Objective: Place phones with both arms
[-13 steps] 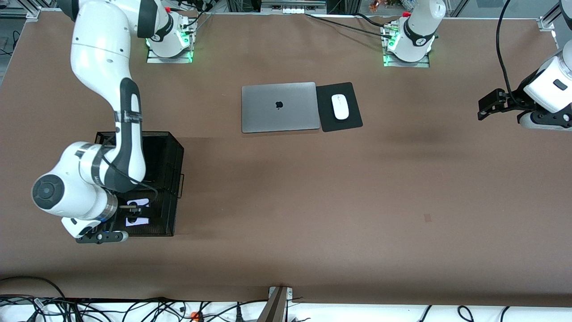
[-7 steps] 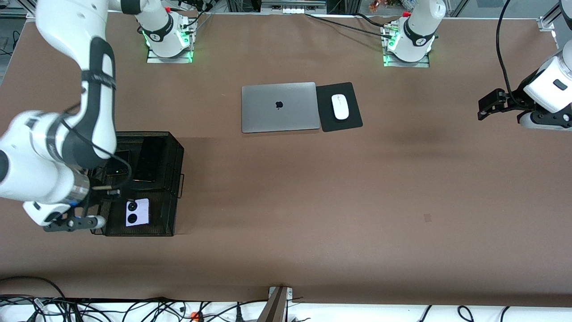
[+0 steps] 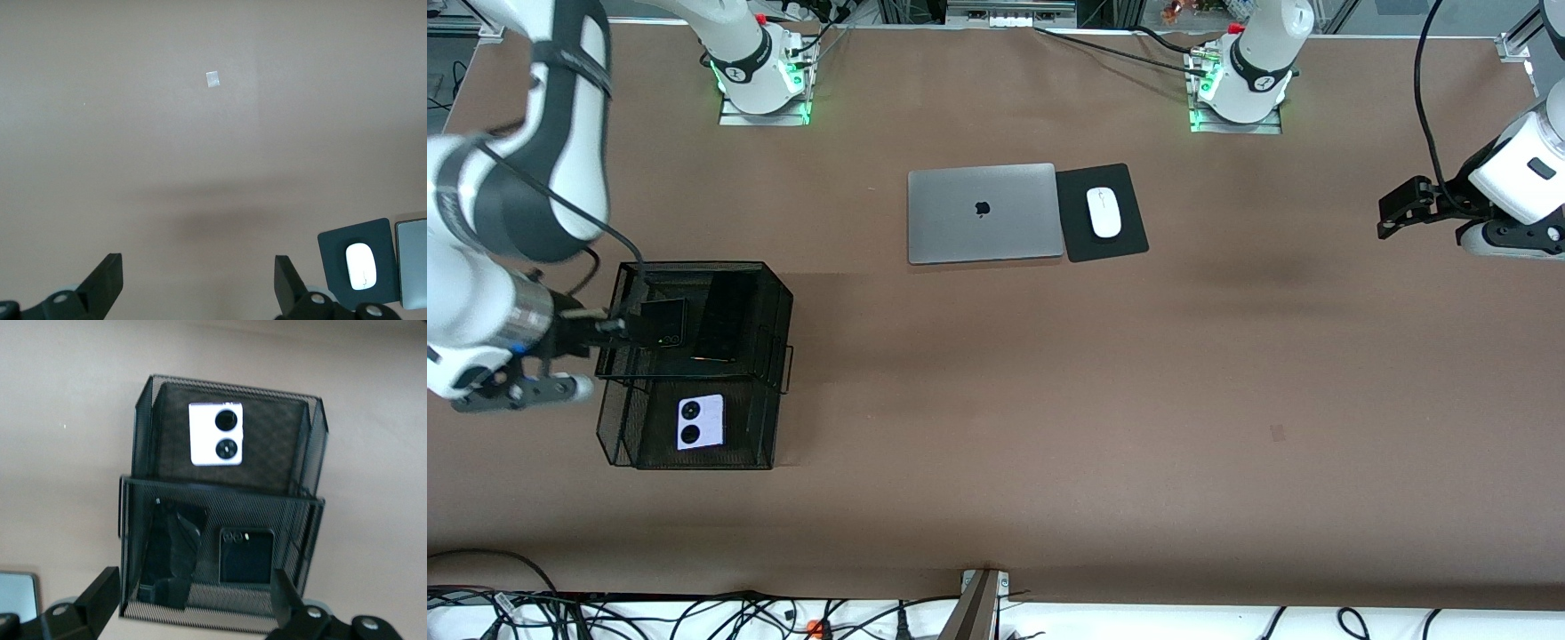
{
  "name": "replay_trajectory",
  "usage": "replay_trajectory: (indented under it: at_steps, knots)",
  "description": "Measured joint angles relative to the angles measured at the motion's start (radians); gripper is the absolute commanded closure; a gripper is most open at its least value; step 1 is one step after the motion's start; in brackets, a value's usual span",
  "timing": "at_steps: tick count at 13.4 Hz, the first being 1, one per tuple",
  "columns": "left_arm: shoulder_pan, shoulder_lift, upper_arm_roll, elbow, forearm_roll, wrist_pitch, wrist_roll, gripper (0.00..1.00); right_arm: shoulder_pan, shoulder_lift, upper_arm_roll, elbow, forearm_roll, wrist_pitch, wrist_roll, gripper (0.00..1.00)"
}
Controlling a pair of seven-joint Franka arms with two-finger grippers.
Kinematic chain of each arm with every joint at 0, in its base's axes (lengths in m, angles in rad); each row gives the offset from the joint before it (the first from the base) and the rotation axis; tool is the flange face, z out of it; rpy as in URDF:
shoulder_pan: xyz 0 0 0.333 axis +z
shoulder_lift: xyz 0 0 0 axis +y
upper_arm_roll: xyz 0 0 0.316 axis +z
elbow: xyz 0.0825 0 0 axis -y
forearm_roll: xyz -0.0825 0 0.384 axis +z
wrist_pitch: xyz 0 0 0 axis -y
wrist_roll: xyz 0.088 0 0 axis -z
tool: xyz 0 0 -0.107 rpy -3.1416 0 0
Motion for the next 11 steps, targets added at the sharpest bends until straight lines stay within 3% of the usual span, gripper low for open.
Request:
replay_trajectory:
  at_steps: [4,7,11]
  knots:
    - [0.0,0.0,0.0,0.0,0.0,0.0,0.0,0.0,-0.018,-0.245,0.104,-0.223,-0.189,0.026,0.078,0.0]
    - [0.0,0.0,0.0,0.0,0.0,0.0,0.0,0.0,-0.161,-0.37,0.275,-0.31,-0.249,0.033,0.11,0.0]
    - [0.0,0.0,0.0,0.0,0.0,0.0,0.0,0.0,-0.435,-0.419,0.531,-0.325,-0.271,0.027,0.11,0.0]
